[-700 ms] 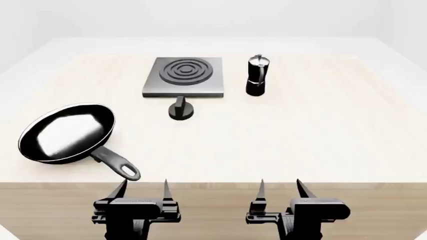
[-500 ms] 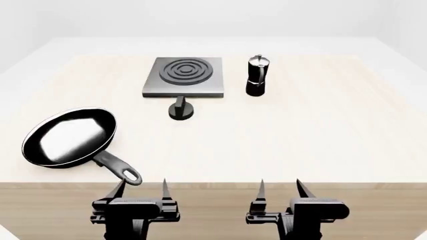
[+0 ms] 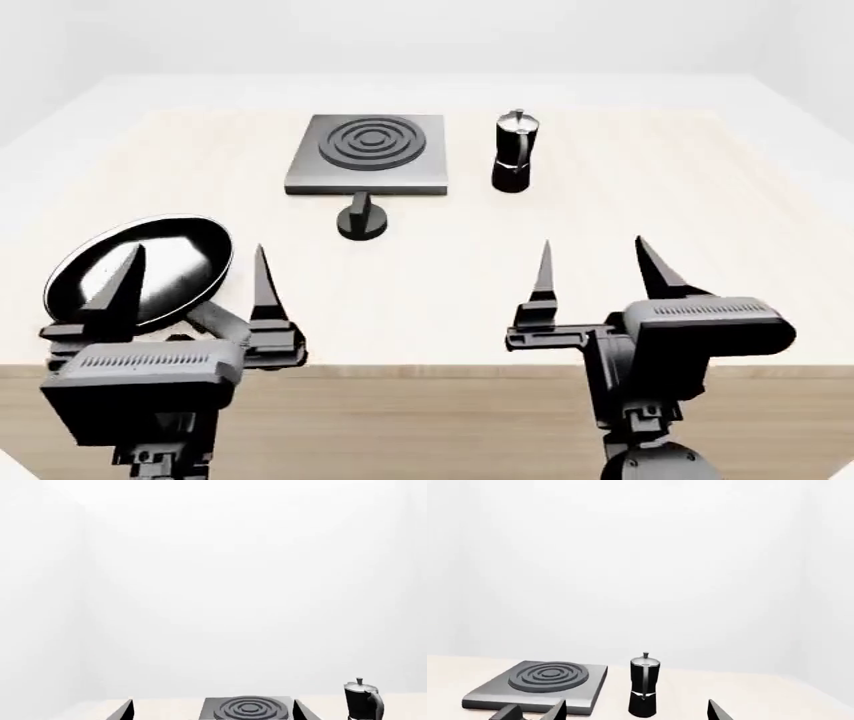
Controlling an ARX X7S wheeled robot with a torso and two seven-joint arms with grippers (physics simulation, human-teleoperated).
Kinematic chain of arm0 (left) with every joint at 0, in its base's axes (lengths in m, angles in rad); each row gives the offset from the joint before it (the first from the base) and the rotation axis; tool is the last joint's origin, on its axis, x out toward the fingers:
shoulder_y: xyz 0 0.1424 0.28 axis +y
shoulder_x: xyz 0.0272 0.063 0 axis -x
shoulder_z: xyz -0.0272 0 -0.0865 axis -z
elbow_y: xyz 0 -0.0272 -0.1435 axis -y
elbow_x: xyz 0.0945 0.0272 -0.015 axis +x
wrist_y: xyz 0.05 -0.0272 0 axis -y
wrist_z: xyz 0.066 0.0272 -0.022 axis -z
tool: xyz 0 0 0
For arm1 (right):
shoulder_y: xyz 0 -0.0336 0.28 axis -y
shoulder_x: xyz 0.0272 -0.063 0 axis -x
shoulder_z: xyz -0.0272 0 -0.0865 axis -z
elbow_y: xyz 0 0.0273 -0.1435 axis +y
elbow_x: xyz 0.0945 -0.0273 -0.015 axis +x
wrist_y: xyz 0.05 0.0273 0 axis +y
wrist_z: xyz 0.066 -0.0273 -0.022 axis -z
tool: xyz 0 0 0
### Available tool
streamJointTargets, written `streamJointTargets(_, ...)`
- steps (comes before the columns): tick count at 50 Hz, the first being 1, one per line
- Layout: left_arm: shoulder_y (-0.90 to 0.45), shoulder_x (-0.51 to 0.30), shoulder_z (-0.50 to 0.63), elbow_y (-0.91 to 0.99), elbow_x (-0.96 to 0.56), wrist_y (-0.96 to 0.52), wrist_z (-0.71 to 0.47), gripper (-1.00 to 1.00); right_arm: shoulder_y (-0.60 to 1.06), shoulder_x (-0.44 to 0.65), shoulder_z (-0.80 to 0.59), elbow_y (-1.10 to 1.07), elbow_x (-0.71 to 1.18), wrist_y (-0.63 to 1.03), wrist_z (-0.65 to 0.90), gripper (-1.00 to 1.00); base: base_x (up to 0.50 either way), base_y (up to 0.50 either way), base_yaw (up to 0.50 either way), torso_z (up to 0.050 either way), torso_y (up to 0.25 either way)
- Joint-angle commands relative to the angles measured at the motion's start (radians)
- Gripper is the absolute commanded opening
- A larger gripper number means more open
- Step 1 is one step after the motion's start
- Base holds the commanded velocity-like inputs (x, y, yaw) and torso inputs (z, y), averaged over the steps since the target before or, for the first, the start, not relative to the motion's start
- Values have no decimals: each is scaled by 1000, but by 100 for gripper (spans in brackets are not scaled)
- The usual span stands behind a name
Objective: Turn on the stove and put the moka pot on it.
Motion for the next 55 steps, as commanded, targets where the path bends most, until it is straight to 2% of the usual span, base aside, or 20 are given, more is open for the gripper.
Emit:
streamJointTargets(1, -50, -45, -45, 236, -24, -116, -21, 100, 71, 29, 4, -225, 7, 142, 20, 100, 0, 0, 0, 0, 0)
streamJointTargets(3, -40, -57, -47, 237, -34, -65, -5, 100, 74, 31, 6, -250, 12, 156, 22, 100, 0, 0, 0, 24, 0)
streamJointTargets(8, -44, -47, -87, 250, -100, -90, -14, 100, 80, 34, 9, -267, 22, 164, 29, 100, 0, 0, 0, 50, 0)
streamJointTargets(14, -40, -56, -76, 252, -98, -90, -15, 100, 82, 37, -2, -268, 26, 161, 37, 100, 0, 0, 0, 50, 0)
streamJointTargets(16, -36, -57, -77, 254, -108, -89, -14, 100, 63, 38, -4, -241, 25, 115, 40, 100, 0, 0, 0, 50, 0)
streamJointTargets(25, -36, -63, -66, 252, -115, -86, -17, 100, 88, 43, -9, -274, 39, 165, 52, 100, 0, 0, 0, 50, 0)
streamJointTargets(30, -37, -68, -65, 262, -126, -98, -21, 100, 60, 45, -7, -244, 43, 102, 58, 100, 0, 0, 0, 50, 0)
streamJointTargets(36, -34, -70, -57, 267, -129, -90, -23, 100, 79, 51, -13, -271, 50, 139, 64, 100, 0, 0, 0, 50, 0)
streamJointTargets(40, -29, -72, -56, 261, -126, -82, -28, 100, 56, 53, -23, -241, 40, 89, 72, 100, 0, 0, 0, 50, 0)
streamJointTargets(47, -22, -77, -57, 264, -125, -89, -39, 100, 65, 62, -40, -254, 30, 107, 82, 100, 0, 0, 0, 50, 0)
streamJointTargets(55, -22, -83, -50, 267, -116, -79, -45, 100, 77, 70, -47, -265, 29, 124, 91, 100, 0, 120, 0, 0, 0)
